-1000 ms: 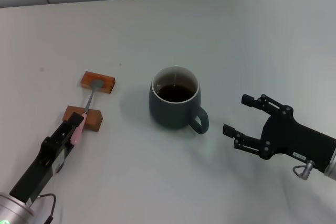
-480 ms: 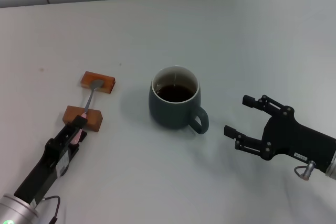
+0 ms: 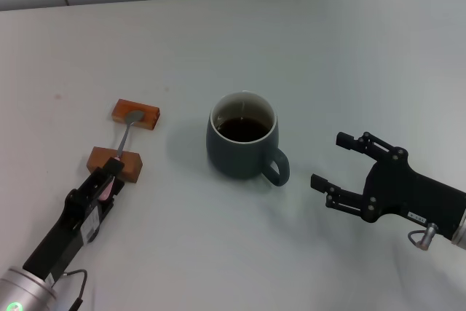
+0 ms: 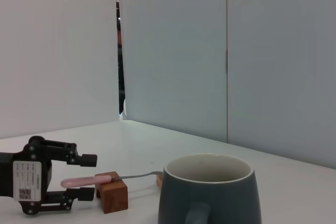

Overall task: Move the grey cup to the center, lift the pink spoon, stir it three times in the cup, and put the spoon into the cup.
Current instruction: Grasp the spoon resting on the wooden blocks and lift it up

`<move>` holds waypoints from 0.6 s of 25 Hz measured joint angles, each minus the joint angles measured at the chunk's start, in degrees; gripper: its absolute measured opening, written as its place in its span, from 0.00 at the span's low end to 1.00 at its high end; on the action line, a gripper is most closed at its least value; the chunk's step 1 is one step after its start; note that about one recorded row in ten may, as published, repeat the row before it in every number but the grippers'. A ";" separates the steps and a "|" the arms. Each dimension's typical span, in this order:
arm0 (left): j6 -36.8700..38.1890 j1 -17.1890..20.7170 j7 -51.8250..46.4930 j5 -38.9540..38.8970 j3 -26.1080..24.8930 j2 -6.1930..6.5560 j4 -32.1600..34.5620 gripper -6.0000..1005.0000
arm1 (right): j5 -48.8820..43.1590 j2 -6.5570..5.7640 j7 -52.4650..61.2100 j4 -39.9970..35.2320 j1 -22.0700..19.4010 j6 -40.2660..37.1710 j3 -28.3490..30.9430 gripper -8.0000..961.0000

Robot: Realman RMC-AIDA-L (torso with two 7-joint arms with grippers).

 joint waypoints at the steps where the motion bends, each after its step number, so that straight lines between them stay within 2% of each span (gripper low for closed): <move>1: -0.05 0.00 -0.04 0.00 0.00 0.00 -0.01 0.53 | 0.00 0.00 0.00 0.00 0.00 0.00 0.00 0.88; 15: -0.15 -0.06 -0.08 0.14 0.01 -0.10 -0.59 0.45 | -0.09 0.00 0.06 -0.40 -0.16 -0.01 0.00 0.88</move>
